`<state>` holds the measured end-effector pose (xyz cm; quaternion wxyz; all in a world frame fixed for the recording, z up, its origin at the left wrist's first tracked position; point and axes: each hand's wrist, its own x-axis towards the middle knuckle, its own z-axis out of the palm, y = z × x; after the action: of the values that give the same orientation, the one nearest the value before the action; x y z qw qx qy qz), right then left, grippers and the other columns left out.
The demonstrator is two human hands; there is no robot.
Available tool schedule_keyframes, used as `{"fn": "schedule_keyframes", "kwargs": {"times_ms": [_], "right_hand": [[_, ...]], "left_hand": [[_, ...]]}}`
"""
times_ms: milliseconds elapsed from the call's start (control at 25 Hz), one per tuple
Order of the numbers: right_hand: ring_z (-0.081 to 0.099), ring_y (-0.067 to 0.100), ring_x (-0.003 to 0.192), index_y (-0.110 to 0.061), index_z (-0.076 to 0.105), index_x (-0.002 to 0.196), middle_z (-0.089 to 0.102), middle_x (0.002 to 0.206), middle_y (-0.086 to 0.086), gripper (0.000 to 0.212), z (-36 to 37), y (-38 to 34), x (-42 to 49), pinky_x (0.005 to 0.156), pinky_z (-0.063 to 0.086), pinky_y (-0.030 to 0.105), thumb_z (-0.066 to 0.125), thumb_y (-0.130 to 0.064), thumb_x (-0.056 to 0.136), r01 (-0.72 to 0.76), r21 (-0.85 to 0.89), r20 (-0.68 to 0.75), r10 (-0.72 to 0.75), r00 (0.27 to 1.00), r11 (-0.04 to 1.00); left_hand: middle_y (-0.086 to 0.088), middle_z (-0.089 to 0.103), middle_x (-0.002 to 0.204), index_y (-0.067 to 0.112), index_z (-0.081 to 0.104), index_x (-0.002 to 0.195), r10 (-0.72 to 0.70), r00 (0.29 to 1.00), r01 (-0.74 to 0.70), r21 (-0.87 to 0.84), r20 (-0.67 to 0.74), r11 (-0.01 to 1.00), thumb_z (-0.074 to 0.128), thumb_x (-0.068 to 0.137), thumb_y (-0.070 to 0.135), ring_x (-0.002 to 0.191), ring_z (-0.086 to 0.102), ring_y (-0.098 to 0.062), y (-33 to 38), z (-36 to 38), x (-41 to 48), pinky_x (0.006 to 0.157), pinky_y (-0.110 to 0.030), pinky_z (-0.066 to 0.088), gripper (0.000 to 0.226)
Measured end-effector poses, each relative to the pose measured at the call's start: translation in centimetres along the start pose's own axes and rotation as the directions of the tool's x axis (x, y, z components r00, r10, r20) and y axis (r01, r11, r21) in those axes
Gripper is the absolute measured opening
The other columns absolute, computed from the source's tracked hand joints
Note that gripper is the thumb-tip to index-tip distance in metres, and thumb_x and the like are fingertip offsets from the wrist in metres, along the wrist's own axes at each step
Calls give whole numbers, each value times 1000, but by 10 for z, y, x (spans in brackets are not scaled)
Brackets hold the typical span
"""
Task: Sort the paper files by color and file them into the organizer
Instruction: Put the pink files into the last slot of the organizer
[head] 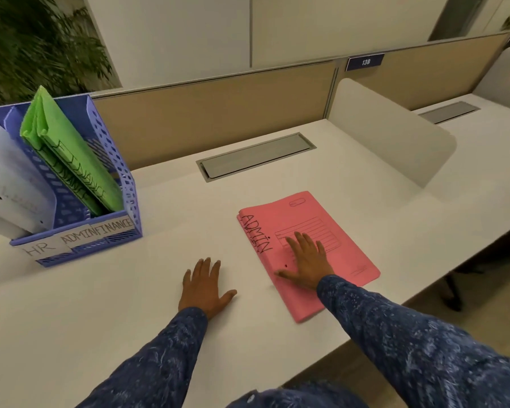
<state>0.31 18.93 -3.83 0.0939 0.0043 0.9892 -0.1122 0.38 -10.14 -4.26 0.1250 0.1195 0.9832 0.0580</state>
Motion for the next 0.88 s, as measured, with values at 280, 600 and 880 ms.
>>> {"fn": "schedule_keyframes", "kwargs": {"times_ms": [280,600,880], "right_hand": [[5,28,151,-24,8,155,3,164,8,111,-23,88,18,121,8,53,51,-84,71,-149,-4,43,149,988,989],[3,26,151,-26,11,154,0,164,8,112,-4,109,13,122,8,51,52,-85,68,-139,42,78,135,988,989],[18,23,148,-26,17,153,18,162,4,119,-11,113,16,121,16,48,63,-83,58,-112,106,43,108,993,988]], "left_hand": [[-7,29,156,14,22,151,65,997,-71,-248,-30,966,52,87,59,144,28,-24,103,1,42,118,-44,25,84],[-7,39,149,16,26,149,-170,985,123,-637,-12,761,70,80,47,134,42,-28,146,-1,53,112,-49,36,87],[-10,64,118,21,51,110,-282,951,187,-961,125,204,72,80,7,104,64,-26,166,-25,62,93,-46,55,39]]}}
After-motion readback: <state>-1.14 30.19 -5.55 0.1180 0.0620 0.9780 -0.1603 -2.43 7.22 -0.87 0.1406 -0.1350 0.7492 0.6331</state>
